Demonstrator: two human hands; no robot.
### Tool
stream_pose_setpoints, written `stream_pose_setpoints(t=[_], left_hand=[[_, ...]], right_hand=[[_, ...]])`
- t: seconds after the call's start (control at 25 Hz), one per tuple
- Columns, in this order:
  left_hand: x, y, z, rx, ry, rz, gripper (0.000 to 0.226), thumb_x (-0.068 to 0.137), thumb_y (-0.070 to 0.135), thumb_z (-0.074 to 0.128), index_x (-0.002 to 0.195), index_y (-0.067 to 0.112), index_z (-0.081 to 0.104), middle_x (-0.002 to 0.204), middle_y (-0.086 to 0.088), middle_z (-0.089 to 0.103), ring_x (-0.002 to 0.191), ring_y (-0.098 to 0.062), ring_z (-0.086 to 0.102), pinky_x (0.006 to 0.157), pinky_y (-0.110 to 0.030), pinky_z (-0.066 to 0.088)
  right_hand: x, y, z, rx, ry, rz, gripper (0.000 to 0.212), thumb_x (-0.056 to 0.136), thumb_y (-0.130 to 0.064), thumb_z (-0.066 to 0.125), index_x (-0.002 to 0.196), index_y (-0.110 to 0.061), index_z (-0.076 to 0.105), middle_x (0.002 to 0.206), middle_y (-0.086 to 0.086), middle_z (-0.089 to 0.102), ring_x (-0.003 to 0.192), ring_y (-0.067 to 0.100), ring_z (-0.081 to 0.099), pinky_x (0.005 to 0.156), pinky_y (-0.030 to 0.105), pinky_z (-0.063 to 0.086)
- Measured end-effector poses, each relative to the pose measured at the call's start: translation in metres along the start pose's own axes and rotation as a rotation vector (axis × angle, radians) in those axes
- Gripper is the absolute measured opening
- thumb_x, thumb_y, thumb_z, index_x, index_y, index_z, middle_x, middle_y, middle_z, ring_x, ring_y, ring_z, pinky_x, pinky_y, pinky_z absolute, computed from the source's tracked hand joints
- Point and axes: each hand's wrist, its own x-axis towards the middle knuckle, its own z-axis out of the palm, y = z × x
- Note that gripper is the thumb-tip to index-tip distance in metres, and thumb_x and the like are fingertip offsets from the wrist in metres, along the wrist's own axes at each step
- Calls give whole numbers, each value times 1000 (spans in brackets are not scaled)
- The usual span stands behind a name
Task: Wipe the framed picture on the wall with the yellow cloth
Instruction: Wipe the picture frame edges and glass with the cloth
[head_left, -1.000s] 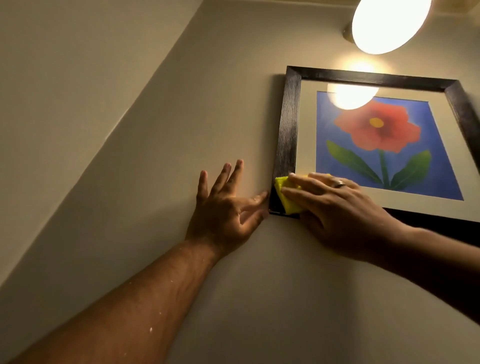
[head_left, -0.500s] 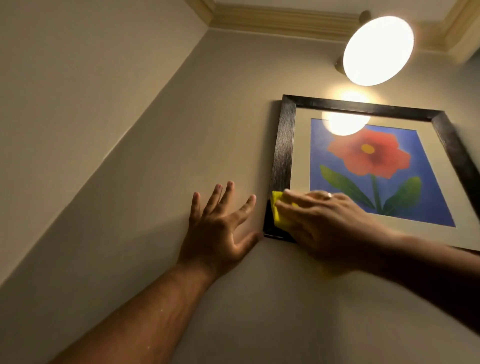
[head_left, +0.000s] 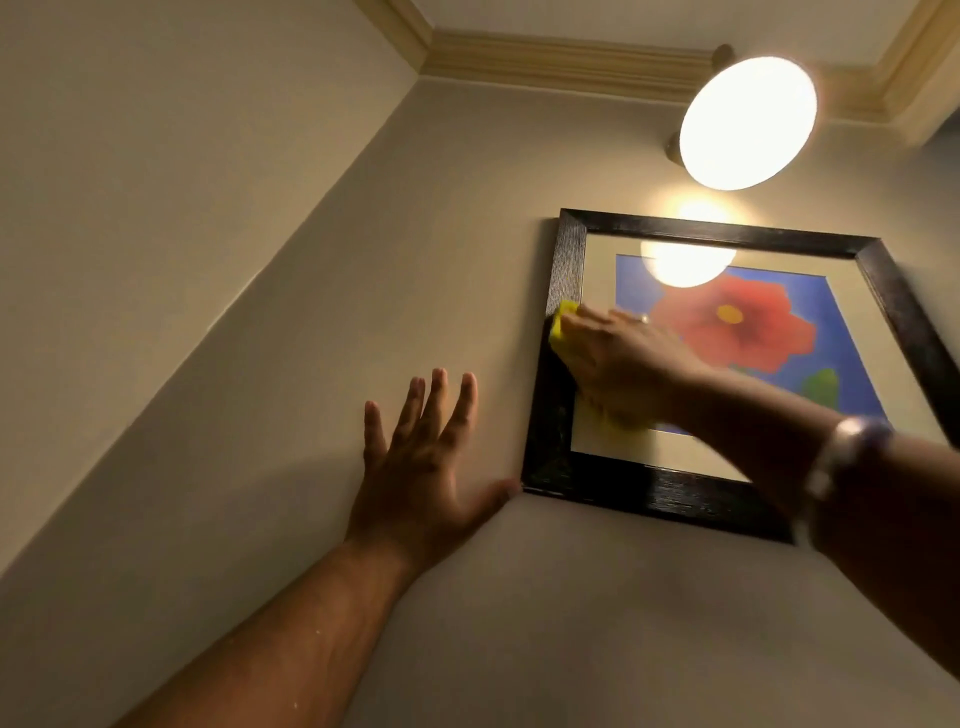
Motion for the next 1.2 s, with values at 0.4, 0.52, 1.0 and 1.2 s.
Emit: stream_pose_setpoints(t=[0.4,0.52,1.0,1.2], left_hand=[[-1,-2,0,-13,10,5,94,72,93,14,145,48,-23,163,7,-16,148,-14,-19,116,-50,-20],[-1,-2,2,5,21,-4,97,72,92,18,146,45,-24,163,5,-14,149,-16,-17,116,-50,-17],[-1,2,-3,-32,-9,-19,102,69,91,25,142,45,-31,164,5,-12,149,-13,-16,118,-48,-18],[-1,2,-1,-39,27,0,105,71,88,30,146,42,-27,165,1,-6,150,-16,-12,117,-49,-16]], right_hand=[[26,2,-13,39,7,20,29,95,-47,36,108,-25,51,118,13,59,98,37,60,78,43,48],[85,27,-16,132,-108,255,29,93,-37,42,111,-22,59,124,14,60,110,34,58,93,44,46],[-86,-57,-8,71,-11,-325,28,86,-43,43,108,-35,57,119,-10,64,96,22,63,73,40,52],[50,-5,-26,210,-91,231,27,89,-40,40,84,-31,65,77,-3,77,59,10,69,68,31,53]])
